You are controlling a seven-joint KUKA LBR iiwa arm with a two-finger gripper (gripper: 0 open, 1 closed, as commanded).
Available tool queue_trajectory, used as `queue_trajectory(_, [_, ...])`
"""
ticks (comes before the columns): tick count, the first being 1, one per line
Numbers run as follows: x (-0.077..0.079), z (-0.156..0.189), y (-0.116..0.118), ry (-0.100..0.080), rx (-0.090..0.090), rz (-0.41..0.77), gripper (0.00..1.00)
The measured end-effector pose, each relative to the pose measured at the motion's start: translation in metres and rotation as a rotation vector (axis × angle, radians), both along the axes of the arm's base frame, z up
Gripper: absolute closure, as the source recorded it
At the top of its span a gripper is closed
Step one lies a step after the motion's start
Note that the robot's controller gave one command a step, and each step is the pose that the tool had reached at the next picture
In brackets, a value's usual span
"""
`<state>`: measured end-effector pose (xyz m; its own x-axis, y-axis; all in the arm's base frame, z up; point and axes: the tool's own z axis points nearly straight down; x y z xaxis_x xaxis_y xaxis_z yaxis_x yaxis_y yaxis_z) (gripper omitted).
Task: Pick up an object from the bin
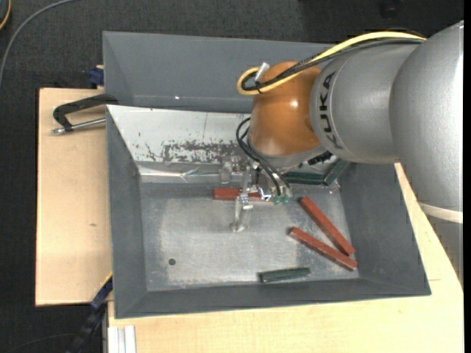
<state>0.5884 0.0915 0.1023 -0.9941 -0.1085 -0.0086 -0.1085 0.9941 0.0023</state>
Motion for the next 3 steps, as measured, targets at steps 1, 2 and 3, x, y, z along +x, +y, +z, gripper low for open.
queue_trajectory(1, [0.013, -0.001, -0.013, 0.002, 0.000, -0.190, 0.00])
queue_trajectory(2, [0.008, -0.032, -0.015, 0.009, 0.000, -0.301, 0.00])
queue_trajectory(3, [0.009, -0.031, -0.014, 0.006, 0.000, -0.300, 0.00])
